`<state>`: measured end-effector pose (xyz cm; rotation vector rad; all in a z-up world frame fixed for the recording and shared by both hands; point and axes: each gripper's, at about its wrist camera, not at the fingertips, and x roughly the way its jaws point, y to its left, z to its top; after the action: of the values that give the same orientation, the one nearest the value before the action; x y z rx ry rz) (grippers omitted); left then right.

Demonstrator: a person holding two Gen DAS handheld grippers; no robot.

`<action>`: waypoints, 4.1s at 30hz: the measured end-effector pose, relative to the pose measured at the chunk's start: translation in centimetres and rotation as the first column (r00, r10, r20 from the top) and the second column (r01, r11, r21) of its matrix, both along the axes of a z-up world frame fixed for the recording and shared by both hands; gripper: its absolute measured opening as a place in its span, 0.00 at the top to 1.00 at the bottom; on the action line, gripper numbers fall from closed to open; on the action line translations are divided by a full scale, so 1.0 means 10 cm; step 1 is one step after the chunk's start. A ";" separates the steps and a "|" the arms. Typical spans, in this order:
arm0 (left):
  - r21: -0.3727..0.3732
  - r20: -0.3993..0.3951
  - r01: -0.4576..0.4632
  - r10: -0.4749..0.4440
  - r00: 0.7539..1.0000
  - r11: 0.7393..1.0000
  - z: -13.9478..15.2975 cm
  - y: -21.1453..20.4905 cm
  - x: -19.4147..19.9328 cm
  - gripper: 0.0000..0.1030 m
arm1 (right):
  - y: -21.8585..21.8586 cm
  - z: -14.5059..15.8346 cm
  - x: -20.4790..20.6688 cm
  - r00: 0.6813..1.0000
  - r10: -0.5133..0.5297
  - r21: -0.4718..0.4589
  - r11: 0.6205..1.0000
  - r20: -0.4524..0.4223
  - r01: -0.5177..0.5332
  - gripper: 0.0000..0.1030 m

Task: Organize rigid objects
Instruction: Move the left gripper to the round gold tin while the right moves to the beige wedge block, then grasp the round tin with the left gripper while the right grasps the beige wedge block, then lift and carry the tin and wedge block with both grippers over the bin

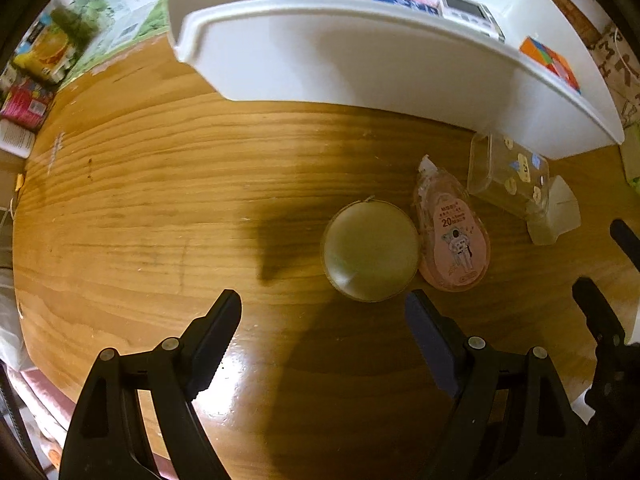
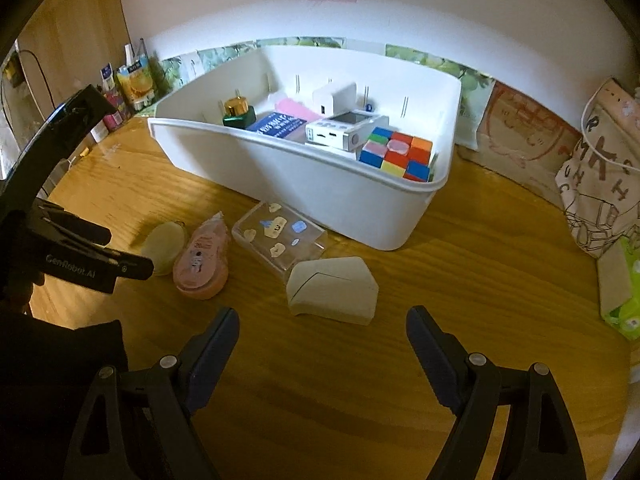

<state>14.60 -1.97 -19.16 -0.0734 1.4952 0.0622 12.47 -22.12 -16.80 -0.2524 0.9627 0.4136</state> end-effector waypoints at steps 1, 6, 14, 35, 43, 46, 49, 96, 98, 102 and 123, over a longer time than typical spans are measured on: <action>0.001 -0.005 0.006 -0.006 1.000 1.000 -0.01 -0.01 0.03 0.16 | 0.00 -0.02 0.02 1.000 -0.005 0.001 1.000 -0.007 0.005 0.17; -0.001 -0.030 0.038 -0.038 0.999 0.999 -0.10 -0.06 0.14 0.16 | 0.01 -0.10 0.11 0.999 -0.016 -0.001 1.000 -0.032 0.016 0.17; 0.002 -0.059 0.075 -0.075 0.995 0.997 -0.20 -0.15 0.33 0.16 | 0.05 -0.18 0.18 0.998 -0.027 -0.022 0.999 -0.048 0.026 0.17; 0.001 -0.006 0.064 -0.064 0.998 0.998 -0.30 -0.14 0.76 0.26 | 0.17 -0.31 0.31 0.999 0.009 -0.032 0.999 -0.041 -0.010 0.17; 0.002 0.016 0.067 -0.067 0.998 0.998 -0.24 -0.11 0.76 0.43 | 0.19 -0.34 0.34 0.999 0.018 -0.025 1.000 -0.040 -0.019 0.17; 0.001 0.015 0.062 -0.062 0.998 0.998 -0.21 -0.09 0.75 0.43 | 0.19 -0.35 0.34 0.999 0.017 -0.024 1.000 -0.041 -0.018 0.18; 0.001 0.012 0.056 -0.056 0.998 0.998 -0.19 -0.10 0.73 0.43 | 0.18 -0.34 0.33 0.999 0.013 -0.025 1.000 -0.036 -0.014 0.23; 0.026 0.050 -0.215 0.214 0.976 0.976 0.07 0.22 -0.67 0.43 | 0.21 -0.18 -0.11 0.989 0.144 -0.007 0.989 -0.033 -0.145 0.40; 0.030 0.061 -0.228 0.226 0.972 0.973 0.11 0.22 -0.76 0.43 | 0.19 -0.14 -0.14 0.988 0.154 -0.010 0.988 -0.018 -0.154 0.40; 0.043 0.095 -0.246 0.241 0.966 0.968 0.26 0.19 -0.86 0.43 | 0.16 -0.03 -0.18 0.985 0.173 -0.011 0.985 0.014 -0.172 0.40; 0.127 0.332 -0.251 0.197 0.923 0.960 1.18 0.29 -0.49 0.43 | 0.28 0.79 -0.01 0.949 0.203 0.057 0.973 0.242 -0.222 0.40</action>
<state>9.68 0.93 -7.32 -0.1140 1.1497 0.3469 12.37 -19.31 -8.93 -0.3235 0.6862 0.6069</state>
